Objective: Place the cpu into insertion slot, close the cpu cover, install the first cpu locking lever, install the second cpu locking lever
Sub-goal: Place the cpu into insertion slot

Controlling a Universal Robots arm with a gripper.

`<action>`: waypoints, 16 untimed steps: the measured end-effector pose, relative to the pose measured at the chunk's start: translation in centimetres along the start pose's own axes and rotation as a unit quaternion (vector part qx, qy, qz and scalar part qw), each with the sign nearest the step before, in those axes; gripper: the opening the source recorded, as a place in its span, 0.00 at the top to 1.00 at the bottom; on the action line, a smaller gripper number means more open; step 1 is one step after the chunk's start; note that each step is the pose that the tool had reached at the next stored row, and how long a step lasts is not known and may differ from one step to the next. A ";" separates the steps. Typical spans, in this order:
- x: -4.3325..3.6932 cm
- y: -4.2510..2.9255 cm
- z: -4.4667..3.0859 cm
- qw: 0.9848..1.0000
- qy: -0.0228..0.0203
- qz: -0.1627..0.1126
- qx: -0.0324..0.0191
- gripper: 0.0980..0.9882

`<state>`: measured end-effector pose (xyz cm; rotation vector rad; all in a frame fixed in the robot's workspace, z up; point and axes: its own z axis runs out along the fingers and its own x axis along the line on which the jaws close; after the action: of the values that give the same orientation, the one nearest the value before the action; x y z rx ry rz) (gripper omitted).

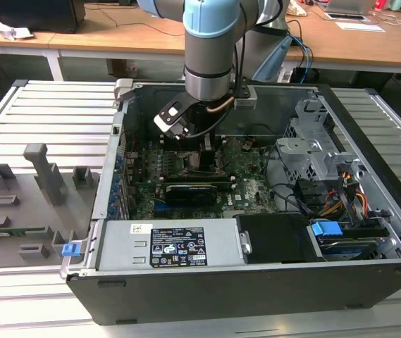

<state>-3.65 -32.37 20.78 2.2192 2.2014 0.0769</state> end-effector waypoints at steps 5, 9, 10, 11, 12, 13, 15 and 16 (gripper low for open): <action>0.37 -0.03 0.76 1.000 0.000 0.000 0.000 0.50; 0.37 -0.03 0.80 1.000 0.000 0.000 0.000 0.50; 0.37 -0.03 0.80 1.000 0.000 0.000 0.000 0.50; 0.37 -0.03 0.81 1.000 0.000 0.000 0.000 0.49; 0.37 -0.02 0.81 1.000 0.000 0.000 0.000 0.49; 0.37 0.00 0.81 1.000 0.000 0.000 0.000 0.42; 0.37 0.06 0.82 1.000 0.000 0.000 0.000 0.42; 0.37 0.08 0.82 1.000 0.000 0.000 0.000 0.42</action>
<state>-3.52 -31.98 19.97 2.2190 2.2017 0.0770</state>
